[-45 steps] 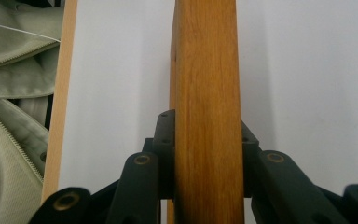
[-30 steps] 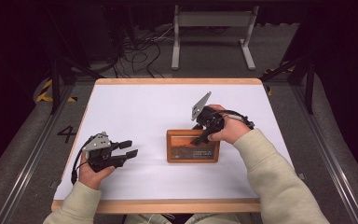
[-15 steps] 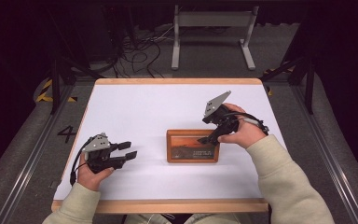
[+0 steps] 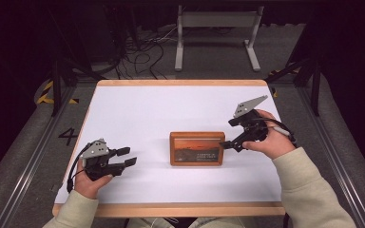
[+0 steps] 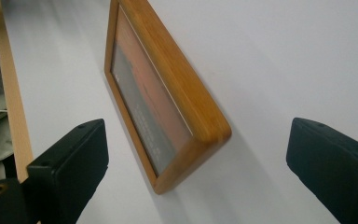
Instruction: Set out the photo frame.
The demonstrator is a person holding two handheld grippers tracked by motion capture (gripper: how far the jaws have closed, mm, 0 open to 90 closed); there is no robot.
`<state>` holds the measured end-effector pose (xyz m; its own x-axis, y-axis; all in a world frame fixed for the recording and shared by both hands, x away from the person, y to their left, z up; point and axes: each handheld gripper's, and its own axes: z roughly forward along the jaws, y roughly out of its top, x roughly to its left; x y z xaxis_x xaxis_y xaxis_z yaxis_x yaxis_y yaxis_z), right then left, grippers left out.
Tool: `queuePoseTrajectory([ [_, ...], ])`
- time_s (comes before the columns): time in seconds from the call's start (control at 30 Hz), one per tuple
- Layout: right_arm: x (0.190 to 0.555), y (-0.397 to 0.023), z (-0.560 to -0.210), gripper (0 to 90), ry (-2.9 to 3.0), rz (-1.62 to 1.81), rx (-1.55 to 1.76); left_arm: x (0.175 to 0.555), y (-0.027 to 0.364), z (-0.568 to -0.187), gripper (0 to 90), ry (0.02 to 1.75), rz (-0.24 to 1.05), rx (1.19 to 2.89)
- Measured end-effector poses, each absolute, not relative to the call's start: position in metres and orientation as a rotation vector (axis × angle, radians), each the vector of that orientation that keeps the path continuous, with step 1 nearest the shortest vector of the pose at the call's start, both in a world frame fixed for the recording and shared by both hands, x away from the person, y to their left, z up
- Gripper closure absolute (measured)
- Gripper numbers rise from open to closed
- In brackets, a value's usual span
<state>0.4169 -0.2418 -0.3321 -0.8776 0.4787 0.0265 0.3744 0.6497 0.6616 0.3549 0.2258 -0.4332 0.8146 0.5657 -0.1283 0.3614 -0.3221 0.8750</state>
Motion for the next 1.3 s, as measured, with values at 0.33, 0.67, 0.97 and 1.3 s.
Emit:
queuePoseTrajectory([
  [0.33, 0.402, -0.281, -0.340, 5.6, 2.619, 1.099, 0.821, 0.356, 0.225, -0.434, 48.7, 0.688, 0.250, 1.954],
  [0.67, 0.391, -0.311, -0.357, 4.7, 2.565, 1.132, 0.906, 0.356, 0.225, -0.435, 46.5, 0.701, 0.251, 1.955],
  [0.97, 0.384, -0.321, -0.381, 4.4, 2.528, 1.151, 0.950, 0.358, 0.225, -0.437, 45.4, 0.711, 0.265, 1.952],
  [1.3, 0.379, -0.326, -0.408, 4.0, 2.409, 1.240, 0.952, 0.359, 0.224, -0.439, 45.2, 0.707, 0.277, 1.962],
])
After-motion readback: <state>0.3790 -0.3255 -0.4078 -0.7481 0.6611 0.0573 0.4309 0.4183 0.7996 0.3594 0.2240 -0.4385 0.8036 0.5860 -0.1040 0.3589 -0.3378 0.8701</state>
